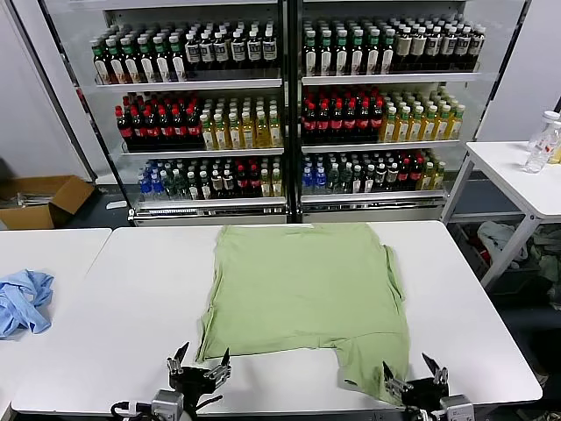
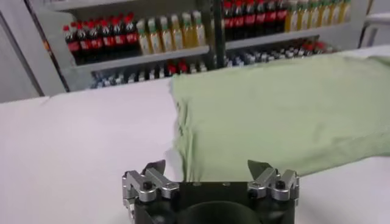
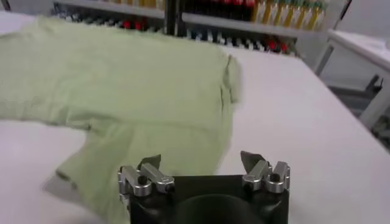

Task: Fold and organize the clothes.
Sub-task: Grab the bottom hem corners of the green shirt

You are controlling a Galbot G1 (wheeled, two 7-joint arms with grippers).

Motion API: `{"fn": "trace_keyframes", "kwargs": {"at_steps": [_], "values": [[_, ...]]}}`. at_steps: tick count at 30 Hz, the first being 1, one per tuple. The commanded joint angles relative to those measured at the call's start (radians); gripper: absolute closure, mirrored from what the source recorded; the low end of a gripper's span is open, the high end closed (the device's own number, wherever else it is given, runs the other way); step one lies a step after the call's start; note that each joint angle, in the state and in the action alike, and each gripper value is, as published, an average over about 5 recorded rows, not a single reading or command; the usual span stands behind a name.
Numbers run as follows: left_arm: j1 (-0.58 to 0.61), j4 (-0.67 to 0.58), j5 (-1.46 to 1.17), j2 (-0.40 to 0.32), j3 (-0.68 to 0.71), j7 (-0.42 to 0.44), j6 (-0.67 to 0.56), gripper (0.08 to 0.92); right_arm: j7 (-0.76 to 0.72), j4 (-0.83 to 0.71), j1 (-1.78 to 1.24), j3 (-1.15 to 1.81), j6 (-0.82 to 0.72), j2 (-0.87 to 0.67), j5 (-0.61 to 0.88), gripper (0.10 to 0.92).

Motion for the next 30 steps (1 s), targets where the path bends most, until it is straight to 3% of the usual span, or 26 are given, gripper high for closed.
{"fn": "trace_keyframes", "kwargs": {"at_steps": [1, 16, 22, 26, 30], "values": [[-0.072, 0.093, -0.010, 0.012, -0.003, -0.020, 0.038, 0.292, 0.004, -0.019, -0.024, -0.022, -0.039, 0.010, 0.009, 0.233], [-0.084, 0.103, -0.145, 0.030, -0.007, -0.006, 0.038, 0.710, 0.000, -0.035, -0.010, -0.047, -0.023, 0.016, 0.033, 0.648], [-0.063, 0.030, -0.213, 0.040, -0.026, 0.004, 0.025, 0.874, -0.017, -0.009, -0.015, -0.027, 0.006, 0.005, 0.037, 0.821], [-0.035, -0.054, -0.238, 0.054, -0.048, 0.016, -0.019, 0.915, -0.027, 0.025, -0.009, -0.002, 0.040, -0.014, 0.054, 0.908], [-0.022, -0.117, -0.268, 0.083, -0.074, 0.025, -0.060, 0.916, -0.028, 0.057, 0.030, 0.027, 0.065, -0.046, 0.089, 0.920]]}}
